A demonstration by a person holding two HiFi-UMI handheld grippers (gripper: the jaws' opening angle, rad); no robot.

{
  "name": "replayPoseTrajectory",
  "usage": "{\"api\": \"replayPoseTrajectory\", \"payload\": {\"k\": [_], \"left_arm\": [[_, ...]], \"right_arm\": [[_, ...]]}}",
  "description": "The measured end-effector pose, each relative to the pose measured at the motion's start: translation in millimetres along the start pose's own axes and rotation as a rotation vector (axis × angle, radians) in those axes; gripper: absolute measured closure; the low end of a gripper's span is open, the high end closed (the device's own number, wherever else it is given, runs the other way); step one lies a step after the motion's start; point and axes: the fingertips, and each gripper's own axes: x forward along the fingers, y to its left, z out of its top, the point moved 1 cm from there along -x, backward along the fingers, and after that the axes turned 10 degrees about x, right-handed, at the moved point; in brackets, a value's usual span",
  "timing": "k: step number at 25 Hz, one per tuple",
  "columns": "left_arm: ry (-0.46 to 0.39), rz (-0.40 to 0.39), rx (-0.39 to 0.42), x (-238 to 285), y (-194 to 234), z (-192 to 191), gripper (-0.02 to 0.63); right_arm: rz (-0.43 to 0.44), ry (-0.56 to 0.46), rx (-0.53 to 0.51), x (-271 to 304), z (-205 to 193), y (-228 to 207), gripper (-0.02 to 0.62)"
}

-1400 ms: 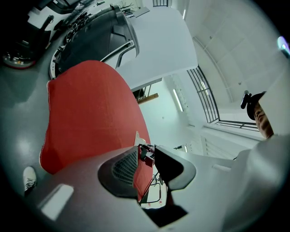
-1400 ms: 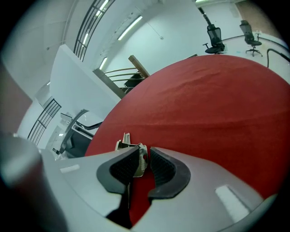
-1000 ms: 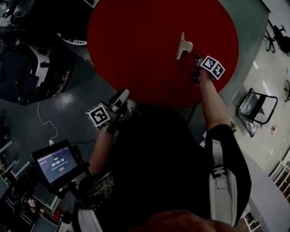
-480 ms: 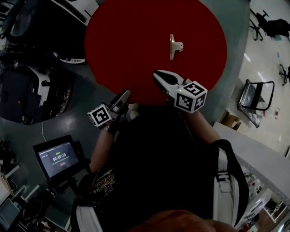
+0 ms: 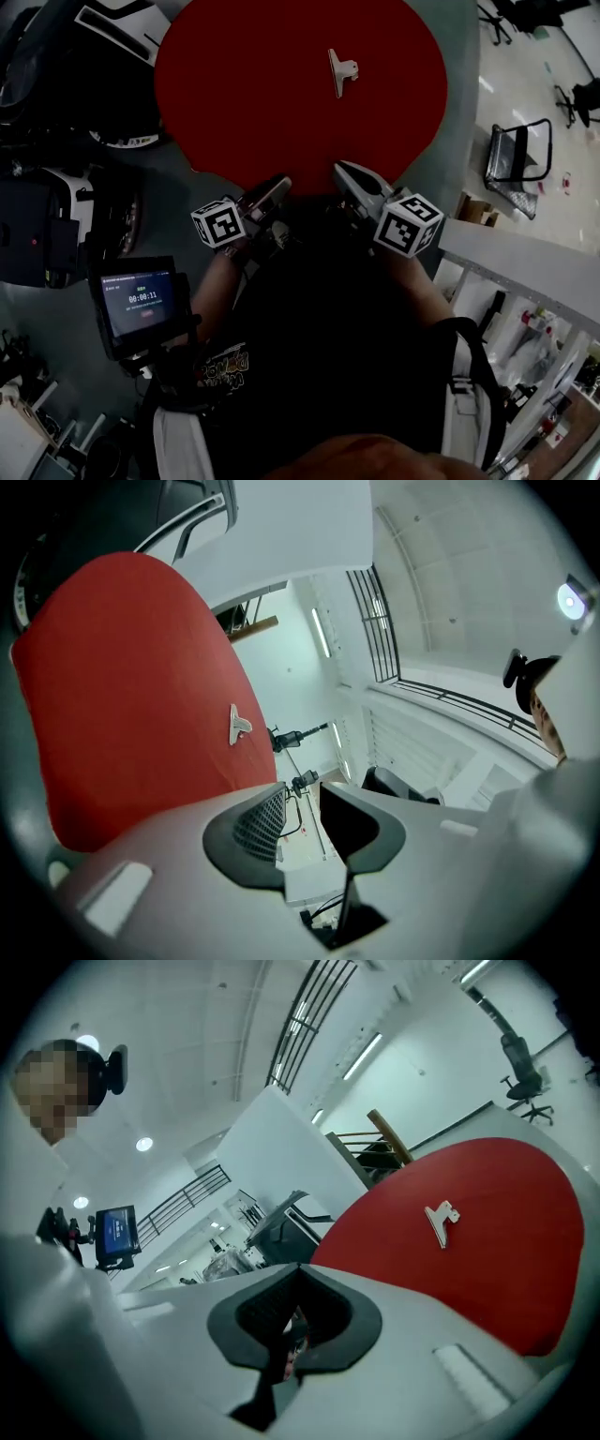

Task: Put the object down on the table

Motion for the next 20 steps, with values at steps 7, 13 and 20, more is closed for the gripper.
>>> {"api": "replayPoseTrajectory", "payload": {"k": [7, 13, 20], "left_arm": [[0.011, -0.040, 0.040, 20, -54, -31, 0.482], [-0.012, -0.012, 0.070, 18, -50, -15, 0.482], [-0.010, -0.012, 0.032, 20, -54, -16, 0.483]], "right_arm": [[0.021, -0.026, -0.017, -58, -10, 5, 0.592], [0.053, -0.019, -0.082, -46, 0, 18, 0.592], [0.075, 0.014, -0.085, -49, -9, 25, 0.592]]}}
